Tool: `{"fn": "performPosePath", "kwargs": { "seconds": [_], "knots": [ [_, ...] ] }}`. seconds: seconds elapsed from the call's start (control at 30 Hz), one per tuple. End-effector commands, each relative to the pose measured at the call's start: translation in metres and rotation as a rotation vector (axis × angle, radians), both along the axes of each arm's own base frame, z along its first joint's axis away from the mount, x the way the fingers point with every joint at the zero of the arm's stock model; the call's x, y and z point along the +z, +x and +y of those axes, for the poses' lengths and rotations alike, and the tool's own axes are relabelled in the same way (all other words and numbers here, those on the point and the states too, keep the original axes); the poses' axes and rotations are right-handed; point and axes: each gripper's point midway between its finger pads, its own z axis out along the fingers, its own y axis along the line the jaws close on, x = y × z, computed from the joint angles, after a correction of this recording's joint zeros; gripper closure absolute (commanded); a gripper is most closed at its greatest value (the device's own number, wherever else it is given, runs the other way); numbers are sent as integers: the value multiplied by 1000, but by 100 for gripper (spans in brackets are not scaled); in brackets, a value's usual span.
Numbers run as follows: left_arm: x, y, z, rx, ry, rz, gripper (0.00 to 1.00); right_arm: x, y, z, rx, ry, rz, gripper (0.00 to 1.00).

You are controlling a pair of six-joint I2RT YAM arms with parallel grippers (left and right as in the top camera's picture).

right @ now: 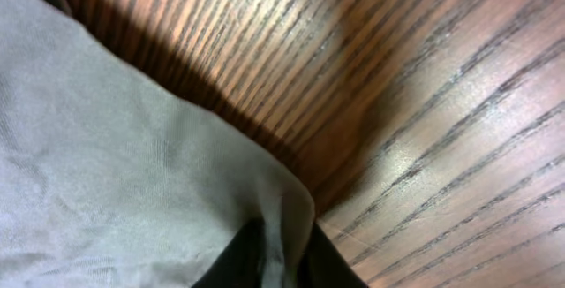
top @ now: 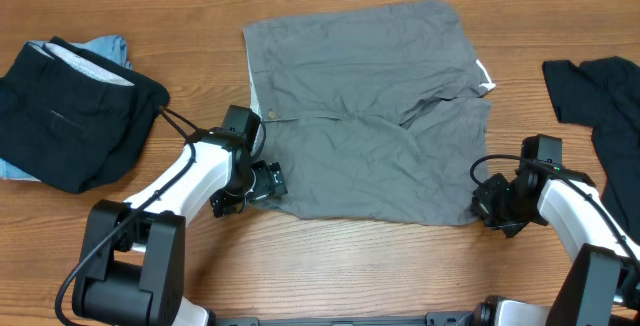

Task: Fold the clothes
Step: 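Grasp the trousers' front edge with both grippers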

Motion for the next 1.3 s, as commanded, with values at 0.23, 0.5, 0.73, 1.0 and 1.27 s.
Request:
{"fn": "performPosePath", "kwargs": {
  "seconds": [0.23,0.5,0.73,1.0,1.27],
  "knots": [
    [1,-5,1,45,-5,12,51,-3,5,-1,5,-8,-21,81],
    [3,-10,3,40,2,35,96,-3,4,-1,28,-9,-21,96],
    [29,-3,3,-13,11,33,96,15,12,-3,77,-12,-20,96],
    [57,4,1,-28,13,38,96,58,34,-10,127,-31,-49,96],
    [106,0,2,-17,-20,-105,96,99,39,-12,138,-34,-44,96]
  ]
}}
